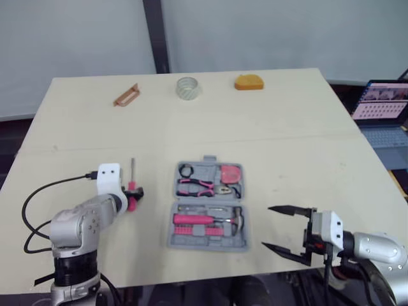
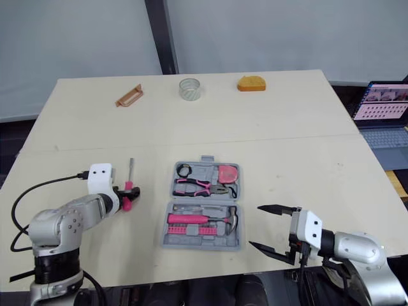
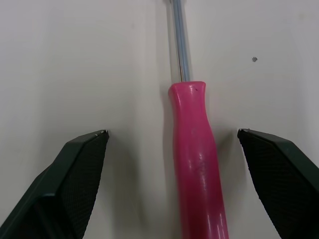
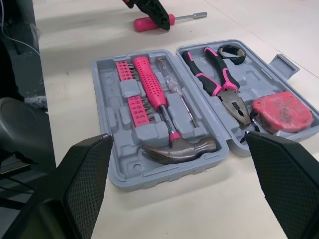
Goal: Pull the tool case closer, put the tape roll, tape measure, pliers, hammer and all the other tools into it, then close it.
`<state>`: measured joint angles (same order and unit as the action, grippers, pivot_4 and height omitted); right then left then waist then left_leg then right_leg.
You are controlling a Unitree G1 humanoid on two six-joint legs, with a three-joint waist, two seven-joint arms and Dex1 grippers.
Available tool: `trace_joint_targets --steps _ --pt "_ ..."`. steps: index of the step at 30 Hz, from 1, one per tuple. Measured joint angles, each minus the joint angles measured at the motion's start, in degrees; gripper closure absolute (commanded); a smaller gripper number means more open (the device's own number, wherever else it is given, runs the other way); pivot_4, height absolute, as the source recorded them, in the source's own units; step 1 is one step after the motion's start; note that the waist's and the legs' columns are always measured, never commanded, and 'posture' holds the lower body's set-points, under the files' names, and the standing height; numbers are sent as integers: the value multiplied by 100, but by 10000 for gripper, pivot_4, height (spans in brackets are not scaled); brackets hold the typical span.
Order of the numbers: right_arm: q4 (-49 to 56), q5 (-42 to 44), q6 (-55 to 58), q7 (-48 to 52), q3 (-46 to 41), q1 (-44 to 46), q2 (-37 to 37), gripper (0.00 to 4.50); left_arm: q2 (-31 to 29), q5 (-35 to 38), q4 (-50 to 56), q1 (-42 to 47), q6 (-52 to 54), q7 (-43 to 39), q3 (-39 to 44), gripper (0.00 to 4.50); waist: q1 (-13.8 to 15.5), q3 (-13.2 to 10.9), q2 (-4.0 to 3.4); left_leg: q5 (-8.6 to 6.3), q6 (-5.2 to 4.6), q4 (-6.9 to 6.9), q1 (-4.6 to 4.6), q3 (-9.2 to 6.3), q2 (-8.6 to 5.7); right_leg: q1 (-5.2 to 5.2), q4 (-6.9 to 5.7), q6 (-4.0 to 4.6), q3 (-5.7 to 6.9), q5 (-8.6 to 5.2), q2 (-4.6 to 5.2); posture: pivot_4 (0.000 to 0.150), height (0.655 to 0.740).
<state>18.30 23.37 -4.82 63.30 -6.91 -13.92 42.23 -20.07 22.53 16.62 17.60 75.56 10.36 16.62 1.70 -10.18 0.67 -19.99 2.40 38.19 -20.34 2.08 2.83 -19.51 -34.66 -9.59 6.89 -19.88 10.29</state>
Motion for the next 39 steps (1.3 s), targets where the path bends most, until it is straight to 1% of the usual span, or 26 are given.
trace_joint_targets --steps 7,15,21,24,29,30,39 --pt "79 -13 19 -62 -16 -22 0 304 52 -279 -406 317 -148 -156 -81 0 -4 0 0 0 0 -1 0 0 0 0 -1 0 0 0 0 1500 7400" --pt "88 -20 23 -111 -23 -73 0 304 273 -525 -363 347 -103 -215 -64 0 9 1 -1 0 0 1 0 0 -1 2 -1 -1 0 0 1 1500 7400" --pt "90 -21 28 -143 -25 -76 0 304 443 -660 -138 297 75 -236 -7 0 6 1 -1 0 0 1 1 0 -1 2 -1 -1 0 0 1 1500 7400" --pt "93 -21 34 -151 -25 -78 1 0 531 -742 -77 279 115 -237 34 8585 3 1 -1 0 0 0 1 0 -1 2 -1 -1 0 0 1 1500 7400" --pt "162 -20 88 -155 -25 -74 2 0 573 -846 -47 237 117 -252 84 34575 20 1 -1 0 0 2 1 0 -1 3 -1 -1 0 0 1 1500 7400" --pt "163 -18 107 -158 -25 -71 1 0 581 -862 -45 239 100 -284 90 39109 30 1 -1 0 0 2 1 0 -1 3 -1 -1 0 1 1 1500 7400" --pt "204 136 268 -397 -26 -25 -196 0 524 -960 -100 239 -3 -480 49 39164 70 1 -1 0 0 4 1 0 -1 2 -4 -1 0 1 1 1500 7400"
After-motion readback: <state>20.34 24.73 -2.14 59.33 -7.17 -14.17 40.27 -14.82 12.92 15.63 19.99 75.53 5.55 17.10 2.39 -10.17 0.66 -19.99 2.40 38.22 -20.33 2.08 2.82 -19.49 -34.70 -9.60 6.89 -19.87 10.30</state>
